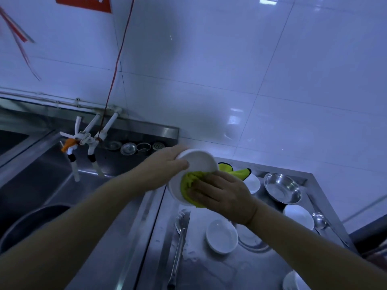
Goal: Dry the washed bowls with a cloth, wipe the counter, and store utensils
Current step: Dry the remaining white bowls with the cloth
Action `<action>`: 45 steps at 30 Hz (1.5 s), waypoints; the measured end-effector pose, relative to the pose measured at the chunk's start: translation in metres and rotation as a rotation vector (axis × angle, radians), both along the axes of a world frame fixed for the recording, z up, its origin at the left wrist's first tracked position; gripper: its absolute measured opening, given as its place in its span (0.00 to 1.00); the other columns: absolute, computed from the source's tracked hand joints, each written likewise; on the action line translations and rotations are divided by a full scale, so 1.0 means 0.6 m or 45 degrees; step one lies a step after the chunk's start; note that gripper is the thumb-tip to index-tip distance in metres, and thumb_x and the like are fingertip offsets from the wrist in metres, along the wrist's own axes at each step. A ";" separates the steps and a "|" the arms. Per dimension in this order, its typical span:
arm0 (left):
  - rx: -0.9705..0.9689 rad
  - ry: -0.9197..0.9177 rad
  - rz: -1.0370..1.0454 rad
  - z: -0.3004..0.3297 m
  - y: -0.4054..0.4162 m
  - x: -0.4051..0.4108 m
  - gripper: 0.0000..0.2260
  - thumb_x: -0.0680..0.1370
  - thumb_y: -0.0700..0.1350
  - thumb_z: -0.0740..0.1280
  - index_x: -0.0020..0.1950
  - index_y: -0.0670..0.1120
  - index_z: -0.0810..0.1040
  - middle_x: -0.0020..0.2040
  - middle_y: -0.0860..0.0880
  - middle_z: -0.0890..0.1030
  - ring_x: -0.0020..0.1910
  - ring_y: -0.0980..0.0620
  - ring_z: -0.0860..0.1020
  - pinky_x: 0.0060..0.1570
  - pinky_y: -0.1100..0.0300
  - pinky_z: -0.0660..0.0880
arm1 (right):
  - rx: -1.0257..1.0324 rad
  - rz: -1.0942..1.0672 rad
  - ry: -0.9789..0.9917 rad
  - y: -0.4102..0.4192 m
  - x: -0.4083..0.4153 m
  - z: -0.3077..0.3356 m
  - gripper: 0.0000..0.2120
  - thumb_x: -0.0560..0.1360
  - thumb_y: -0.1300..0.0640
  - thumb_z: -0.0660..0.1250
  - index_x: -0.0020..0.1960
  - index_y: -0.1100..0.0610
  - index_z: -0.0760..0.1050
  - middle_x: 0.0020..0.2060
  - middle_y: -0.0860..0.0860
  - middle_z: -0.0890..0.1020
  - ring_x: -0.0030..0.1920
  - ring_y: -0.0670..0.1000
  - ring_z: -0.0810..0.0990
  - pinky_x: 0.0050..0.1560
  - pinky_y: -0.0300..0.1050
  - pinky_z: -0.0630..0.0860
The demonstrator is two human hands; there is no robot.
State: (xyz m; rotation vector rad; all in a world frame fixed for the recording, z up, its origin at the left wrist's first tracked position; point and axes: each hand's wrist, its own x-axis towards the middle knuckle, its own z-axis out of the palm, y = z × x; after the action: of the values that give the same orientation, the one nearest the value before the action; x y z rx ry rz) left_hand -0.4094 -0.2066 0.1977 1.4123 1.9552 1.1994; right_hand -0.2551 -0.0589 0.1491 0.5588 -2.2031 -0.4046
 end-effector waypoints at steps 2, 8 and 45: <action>-0.148 -0.013 -0.068 0.013 0.003 -0.015 0.13 0.68 0.54 0.62 0.51 0.64 0.74 0.47 0.53 0.78 0.44 0.54 0.78 0.39 0.58 0.76 | -0.016 -0.015 -0.031 -0.001 0.000 0.001 0.05 0.75 0.61 0.71 0.50 0.57 0.84 0.48 0.53 0.85 0.44 0.55 0.82 0.50 0.49 0.77; 0.579 -0.485 0.355 -0.056 0.015 0.062 0.15 0.73 0.50 0.64 0.59 0.61 0.70 0.49 0.63 0.78 0.49 0.62 0.78 0.42 0.68 0.76 | -0.442 -0.317 0.059 -0.054 -0.013 0.007 0.14 0.73 0.62 0.70 0.59 0.58 0.80 0.54 0.56 0.83 0.46 0.57 0.80 0.49 0.49 0.75; -0.341 -0.477 -0.114 0.010 0.014 0.009 0.20 0.64 0.43 0.62 0.51 0.58 0.80 0.56 0.40 0.80 0.54 0.42 0.79 0.56 0.39 0.73 | 0.142 0.146 -0.433 0.017 0.026 0.059 0.08 0.78 0.64 0.64 0.46 0.59 0.83 0.49 0.54 0.84 0.50 0.55 0.82 0.56 0.49 0.76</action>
State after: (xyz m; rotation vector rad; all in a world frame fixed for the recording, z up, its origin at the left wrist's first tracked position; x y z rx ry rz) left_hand -0.4038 -0.1982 0.2035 1.0423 1.6988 1.0291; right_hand -0.2395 -0.0486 0.1842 0.8634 -2.4660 -0.3965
